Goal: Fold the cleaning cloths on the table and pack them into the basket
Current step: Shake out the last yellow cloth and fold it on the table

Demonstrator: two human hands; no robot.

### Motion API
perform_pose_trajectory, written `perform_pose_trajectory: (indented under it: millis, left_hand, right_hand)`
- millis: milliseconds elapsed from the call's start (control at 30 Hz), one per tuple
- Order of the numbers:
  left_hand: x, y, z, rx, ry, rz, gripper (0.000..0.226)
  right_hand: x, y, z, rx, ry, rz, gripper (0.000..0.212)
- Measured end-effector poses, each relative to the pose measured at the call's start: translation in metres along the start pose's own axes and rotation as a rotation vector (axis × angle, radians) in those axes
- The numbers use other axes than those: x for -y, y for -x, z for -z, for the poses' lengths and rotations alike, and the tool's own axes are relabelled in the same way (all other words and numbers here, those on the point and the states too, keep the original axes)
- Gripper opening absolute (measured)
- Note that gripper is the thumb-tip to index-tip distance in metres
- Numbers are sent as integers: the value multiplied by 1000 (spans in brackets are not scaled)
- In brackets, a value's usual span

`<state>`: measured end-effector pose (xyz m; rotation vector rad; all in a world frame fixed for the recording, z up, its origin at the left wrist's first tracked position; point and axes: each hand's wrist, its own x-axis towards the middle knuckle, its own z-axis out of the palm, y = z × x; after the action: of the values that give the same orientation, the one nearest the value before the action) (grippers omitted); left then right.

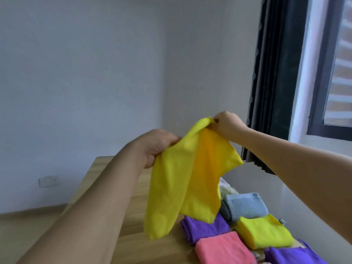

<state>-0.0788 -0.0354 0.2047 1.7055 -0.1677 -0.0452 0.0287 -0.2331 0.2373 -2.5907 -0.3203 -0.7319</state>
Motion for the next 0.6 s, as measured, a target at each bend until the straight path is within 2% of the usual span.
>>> perform_pose_trajectory:
  millis: [33,100,200,300,400,500,600]
  left_hand:
    - [-2,9,-11,3,-77,-23,16]
    - [-8,23,-29,-19,-124,-84,33]
    - [-24,45,-49,-86,39,-177,48]
    - [-54,62,-53,-280,199,-353,48]
    - [-86,78,-51,-489,214,-516,54]
    - [-104,90,-56,-535,145,-596,58]
    - [-110,100,-62,-615,33,-701,49]
  right_hand:
    - [-4,7,9,24,36,-18,35]
    - [-6,18,24,49,67,-42,26]
    - [-5,38,53,67,97,-40,26]
    - [-12,56,83,11,102,-6,30]
    - [-32,67,102,13,151,26,23]
    - [-48,80,108,111,166,13,20]
    - [-65,90,107,127,158,-65,24]
